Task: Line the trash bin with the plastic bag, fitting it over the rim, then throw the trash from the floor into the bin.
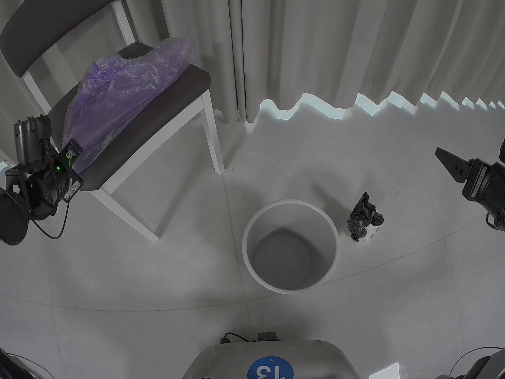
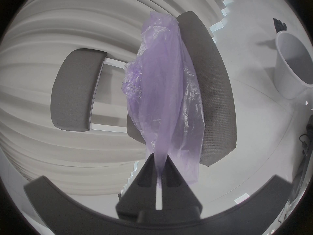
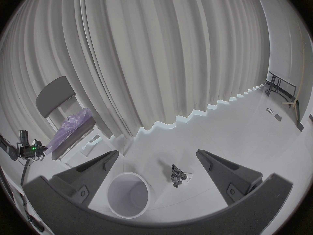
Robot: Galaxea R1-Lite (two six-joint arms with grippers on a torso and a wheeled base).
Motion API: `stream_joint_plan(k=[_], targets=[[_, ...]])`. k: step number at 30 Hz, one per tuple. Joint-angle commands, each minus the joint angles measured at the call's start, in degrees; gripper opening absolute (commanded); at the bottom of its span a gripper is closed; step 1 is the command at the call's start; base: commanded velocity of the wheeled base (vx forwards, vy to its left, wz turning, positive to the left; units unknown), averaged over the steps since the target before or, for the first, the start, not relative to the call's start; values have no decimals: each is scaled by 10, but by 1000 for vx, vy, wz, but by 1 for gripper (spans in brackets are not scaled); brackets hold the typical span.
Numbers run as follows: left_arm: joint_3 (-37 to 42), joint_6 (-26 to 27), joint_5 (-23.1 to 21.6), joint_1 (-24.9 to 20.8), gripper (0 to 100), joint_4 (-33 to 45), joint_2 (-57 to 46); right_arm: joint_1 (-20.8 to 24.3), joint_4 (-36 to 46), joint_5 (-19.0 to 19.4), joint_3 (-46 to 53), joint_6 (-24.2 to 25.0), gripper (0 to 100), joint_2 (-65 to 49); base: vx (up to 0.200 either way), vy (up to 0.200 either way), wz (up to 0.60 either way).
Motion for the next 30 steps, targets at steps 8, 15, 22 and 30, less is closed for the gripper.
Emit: stream_joint_plan(k=[8, 15, 22, 30], targets=[[16, -1, 0, 0, 0, 0, -42, 0, 0, 0, 0, -1, 100, 1, 0, 0, 0], [17, -5, 0, 2, 0, -2, -72, 1, 0, 0, 1, -1, 100, -2, 0, 0, 0], [11, -7, -5, 25, 0, -37, -117, 5, 0, 1, 2, 0, 100, 0, 0, 0, 0], [2, -16, -9, 27, 0, -37, -144, 13, 0, 14, 9, 0, 100, 1, 0, 0, 0]])
